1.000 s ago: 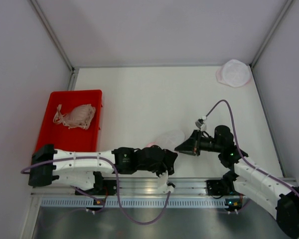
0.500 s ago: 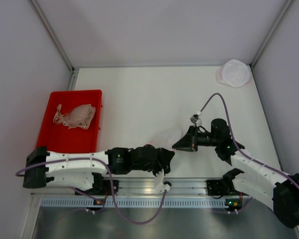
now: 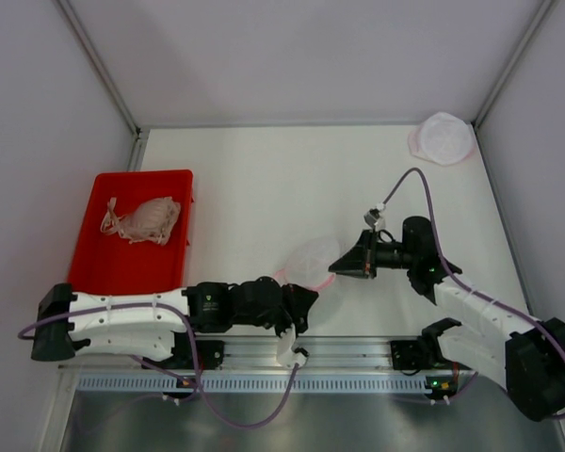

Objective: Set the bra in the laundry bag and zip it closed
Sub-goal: Zip the zipper on the laundry bag.

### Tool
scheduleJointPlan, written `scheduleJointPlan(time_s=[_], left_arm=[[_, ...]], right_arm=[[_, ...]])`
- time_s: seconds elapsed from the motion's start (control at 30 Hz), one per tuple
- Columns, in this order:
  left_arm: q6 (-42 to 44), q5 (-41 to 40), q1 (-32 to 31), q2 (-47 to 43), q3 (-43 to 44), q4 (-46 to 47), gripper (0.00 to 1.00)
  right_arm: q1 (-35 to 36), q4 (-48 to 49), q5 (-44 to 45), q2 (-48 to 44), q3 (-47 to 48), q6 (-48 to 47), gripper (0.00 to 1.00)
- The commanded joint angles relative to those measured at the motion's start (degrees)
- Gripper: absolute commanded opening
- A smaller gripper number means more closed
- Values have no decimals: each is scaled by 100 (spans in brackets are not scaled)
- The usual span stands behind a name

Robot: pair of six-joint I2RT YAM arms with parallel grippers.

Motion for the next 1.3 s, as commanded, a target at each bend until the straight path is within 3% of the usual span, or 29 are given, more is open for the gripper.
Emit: scheduleJointPlan(time_s=[0.0,0.07,0.17,0.2,0.3,0.37,0.47,0.6,0.8,1.0,1.13,1.23,1.27], left_arm=[[-57,437,-72,-122,-64,-377,0],[-136,411,-72,-61,-21,-377,0],[-285,253,-72,150,94,-360,0],[-364,131,-72,272,155,-255,0],[-716,-133,-72,527,260,227,0],[-900,-511,-72,642,313,474,0],[-1111,-740,-63,792,436,739,0],[-1147,-828,-63,836,420,1002,0],[-1094,-881,-63,862,437,1187,0],[-1033,-934,-63,915,463,1240,0],[-989,-908,-63,897,489,1240,0],[-963,-812,-63,827,463,1240,0],[-954,-759,-63,749,428,1240,0]], right_arm=[[-167,473,320,36,381,-212,0],[-167,333,303,79,477,-300,2],[-175,-236,171,115,846,-677,34],[-176,-822,153,115,1091,-1018,50],[-176,-1843,223,-8,1295,-1389,71],[-184,-2206,293,-157,1304,-1679,79],[-176,-2585,259,-298,1252,-1812,77],[-167,-2200,-40,-325,954,-1312,68],[184,-1410,39,-123,707,-793,67],[448,-1294,74,211,856,-837,68],[519,-1294,144,509,909,-871,64],[527,-1311,127,677,1040,-915,52],[528,-1329,144,712,1119,-942,39]])
